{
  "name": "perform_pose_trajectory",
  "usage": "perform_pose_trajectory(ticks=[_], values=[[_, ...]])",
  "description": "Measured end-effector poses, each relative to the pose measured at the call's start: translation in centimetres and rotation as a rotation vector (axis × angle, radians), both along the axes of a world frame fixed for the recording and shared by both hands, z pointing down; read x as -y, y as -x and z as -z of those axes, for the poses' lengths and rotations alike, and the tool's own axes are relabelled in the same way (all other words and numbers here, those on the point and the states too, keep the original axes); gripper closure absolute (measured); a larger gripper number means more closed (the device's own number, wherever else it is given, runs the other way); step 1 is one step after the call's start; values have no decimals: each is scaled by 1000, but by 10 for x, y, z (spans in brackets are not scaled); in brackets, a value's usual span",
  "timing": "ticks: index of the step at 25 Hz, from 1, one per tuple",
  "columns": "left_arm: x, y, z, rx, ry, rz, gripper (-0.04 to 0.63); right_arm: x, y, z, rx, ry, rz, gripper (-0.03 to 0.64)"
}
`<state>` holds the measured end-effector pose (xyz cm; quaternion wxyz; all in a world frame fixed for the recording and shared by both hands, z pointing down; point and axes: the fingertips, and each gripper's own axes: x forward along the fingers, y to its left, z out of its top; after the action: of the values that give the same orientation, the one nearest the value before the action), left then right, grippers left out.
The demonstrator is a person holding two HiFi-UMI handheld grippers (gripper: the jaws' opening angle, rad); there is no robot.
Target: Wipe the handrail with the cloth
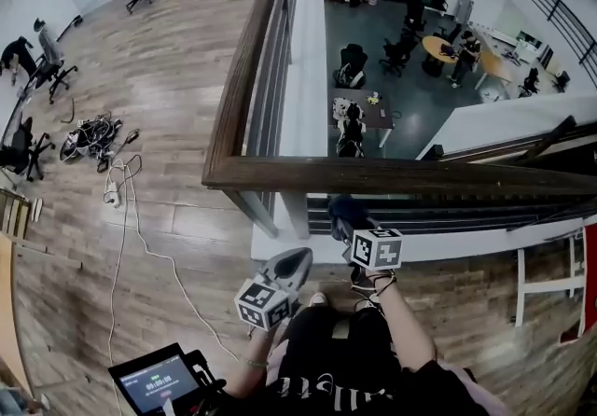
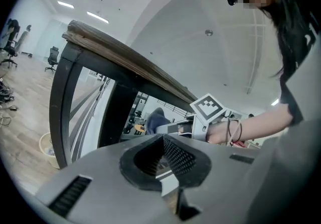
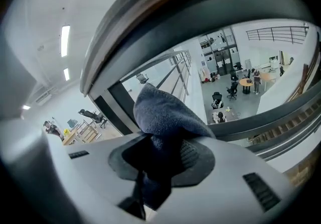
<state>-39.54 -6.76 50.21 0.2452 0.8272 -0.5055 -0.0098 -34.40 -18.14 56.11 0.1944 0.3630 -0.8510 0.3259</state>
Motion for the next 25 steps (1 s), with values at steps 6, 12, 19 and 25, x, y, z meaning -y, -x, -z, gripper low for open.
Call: perform_pose_trajectory(ticks=[6,12,19,25], values=[[2,-1,5,-33,15,30,592,7,25,-16,-66,35,15,512],[5,-1,-2,-17,30,32,592,30,24,-26,-124,57,-15,512],[36,-27,-1,-28,49,91,593,64,-30,-33,-125,78,-26,512],[80,-90,13,3,29,83,592,89,-110,-19,-105,56,-33,512]])
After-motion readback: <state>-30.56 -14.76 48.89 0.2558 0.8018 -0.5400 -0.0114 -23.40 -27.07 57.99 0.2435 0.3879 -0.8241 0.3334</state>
